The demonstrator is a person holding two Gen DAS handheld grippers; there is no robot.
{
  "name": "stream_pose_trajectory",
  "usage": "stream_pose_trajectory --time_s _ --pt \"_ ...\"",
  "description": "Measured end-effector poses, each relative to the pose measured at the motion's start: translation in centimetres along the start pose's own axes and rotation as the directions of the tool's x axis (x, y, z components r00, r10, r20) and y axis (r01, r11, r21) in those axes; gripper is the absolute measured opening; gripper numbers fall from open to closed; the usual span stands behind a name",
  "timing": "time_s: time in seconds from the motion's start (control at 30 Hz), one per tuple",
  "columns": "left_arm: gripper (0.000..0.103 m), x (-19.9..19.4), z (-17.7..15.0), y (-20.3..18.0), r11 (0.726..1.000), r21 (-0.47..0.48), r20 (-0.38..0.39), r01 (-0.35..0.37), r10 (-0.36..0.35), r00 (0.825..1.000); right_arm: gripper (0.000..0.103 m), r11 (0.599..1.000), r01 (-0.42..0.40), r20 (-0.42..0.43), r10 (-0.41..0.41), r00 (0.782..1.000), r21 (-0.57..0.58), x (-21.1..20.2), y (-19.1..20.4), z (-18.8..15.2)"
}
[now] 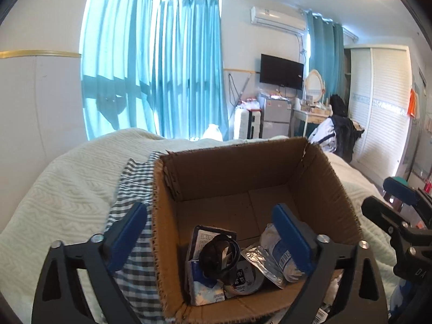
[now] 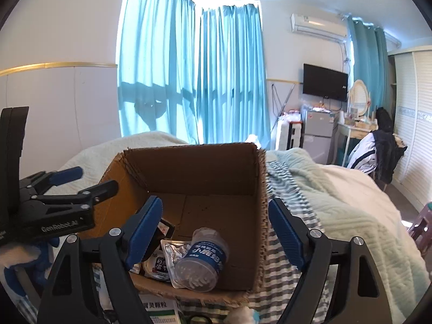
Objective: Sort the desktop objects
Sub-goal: 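Carry the floss jar and black cap over the box and release them inside, then grasp the white plastic part with the left tool while the right grasps the white figurine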
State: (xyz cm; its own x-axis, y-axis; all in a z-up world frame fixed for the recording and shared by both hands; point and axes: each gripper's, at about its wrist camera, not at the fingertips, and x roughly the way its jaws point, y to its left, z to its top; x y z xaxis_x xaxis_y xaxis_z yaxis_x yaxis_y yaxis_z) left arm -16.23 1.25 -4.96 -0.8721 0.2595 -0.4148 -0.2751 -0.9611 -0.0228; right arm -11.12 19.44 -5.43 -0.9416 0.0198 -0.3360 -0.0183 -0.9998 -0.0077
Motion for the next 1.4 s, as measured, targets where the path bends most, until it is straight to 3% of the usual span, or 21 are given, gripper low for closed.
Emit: stream_pose_trajectory --time_s 0.1,0.33,0.73,0.83,1.07,1.4 --pt "0.103 -1.3 0.3 0.6 1.000 -0.015 0.014 -0.023 0.023 1.000 0.089 1.000 0.008 0.010 -0.008 1.000 0.001 -1.3 0.1 0.0" --pt "0.103 -3.8 -0.5 1.8 0.992 -0.044 0.023 -0.114 0.115 0.993 0.089 0.998 0.048 0.025 -0.047 0.999 -0.039 -4.2 0.8 -0.5" --pt "0.103 -3.9 -5.3 3.8 0.970 -0.117 -0.102 -0.215 0.203 0.974 0.089 0.993 0.085 0.057 -0.081 0.995 -0.083 -7.5 1.4 -2.3" --pt "0.103 -3.4 -7.2 3.6 0.963 -0.117 -0.142 -0.244 0.227 0.963 0.089 0.994 0.090 0.012 -0.089 0.996 -0.063 -7.2 0.5 -3.7" --pt "0.103 0.0 -11.3 2.9 0.964 -0.133 -0.281 -0.229 0.185 0.942 0.089 0.991 0.130 -0.076 -0.132 0.988 -0.029 -6.3 -1.6 -6.9" --pt "0.103 3.1 -14.2 2.9 0.965 -0.111 -0.398 -0.237 0.175 0.900 0.089 0.988 0.147 -0.215 -0.134 0.967 0.047 -3.4 -4.5 -10.0"
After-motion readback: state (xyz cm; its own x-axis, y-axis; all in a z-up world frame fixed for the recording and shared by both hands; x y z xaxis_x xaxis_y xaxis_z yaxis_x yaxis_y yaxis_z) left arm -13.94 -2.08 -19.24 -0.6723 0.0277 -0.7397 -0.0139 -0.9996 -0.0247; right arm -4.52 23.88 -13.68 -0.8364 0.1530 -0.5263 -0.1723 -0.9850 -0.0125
